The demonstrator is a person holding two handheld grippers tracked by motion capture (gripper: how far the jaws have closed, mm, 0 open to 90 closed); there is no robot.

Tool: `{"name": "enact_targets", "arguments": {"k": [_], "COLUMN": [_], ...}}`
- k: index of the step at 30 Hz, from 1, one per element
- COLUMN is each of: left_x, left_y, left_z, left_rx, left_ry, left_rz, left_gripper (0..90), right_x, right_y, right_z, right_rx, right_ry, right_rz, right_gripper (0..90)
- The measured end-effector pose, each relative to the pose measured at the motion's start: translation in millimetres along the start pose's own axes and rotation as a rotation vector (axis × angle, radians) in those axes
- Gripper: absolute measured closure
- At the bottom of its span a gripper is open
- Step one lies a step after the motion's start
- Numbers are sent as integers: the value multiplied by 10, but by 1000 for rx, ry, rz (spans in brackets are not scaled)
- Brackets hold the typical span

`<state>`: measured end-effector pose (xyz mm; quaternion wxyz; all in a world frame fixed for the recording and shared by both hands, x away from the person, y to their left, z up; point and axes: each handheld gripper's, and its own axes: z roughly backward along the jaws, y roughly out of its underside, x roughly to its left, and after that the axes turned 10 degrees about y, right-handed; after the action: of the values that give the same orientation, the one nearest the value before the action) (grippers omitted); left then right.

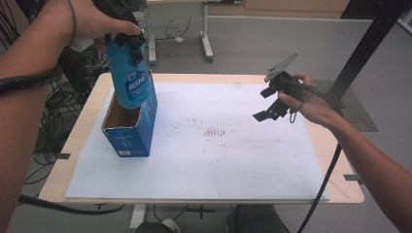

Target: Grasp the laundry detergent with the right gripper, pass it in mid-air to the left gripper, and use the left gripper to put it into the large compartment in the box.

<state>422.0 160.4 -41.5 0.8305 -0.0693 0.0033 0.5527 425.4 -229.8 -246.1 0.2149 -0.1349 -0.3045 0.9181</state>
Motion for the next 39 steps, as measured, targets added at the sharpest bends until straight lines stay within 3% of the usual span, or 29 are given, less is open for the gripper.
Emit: {"name": "enact_targets", "arguments": {"k": [11, 20, 30, 39], "left_x": [275, 463, 611, 675], "left_y": [-18, -36, -34, -17], "left_z": [90, 43, -70, -166], "left_rx": [-34, -62, -68, -69], "left_ry": [-46, -12, -11, -15], "left_rz": [199, 332, 403, 427], "left_gripper": [368, 368, 368, 368], "right_x": [-43, -52, -60, -55], "right_y": [6, -18, -50, -62], "right_z": [126, 179, 164, 141], "right_rx": [34, 39, 45, 52], "right_ry": [35, 43, 48, 44], "right_rz": [-6, -8, 0, 2], "right_gripper": [6, 6, 6, 6]}}
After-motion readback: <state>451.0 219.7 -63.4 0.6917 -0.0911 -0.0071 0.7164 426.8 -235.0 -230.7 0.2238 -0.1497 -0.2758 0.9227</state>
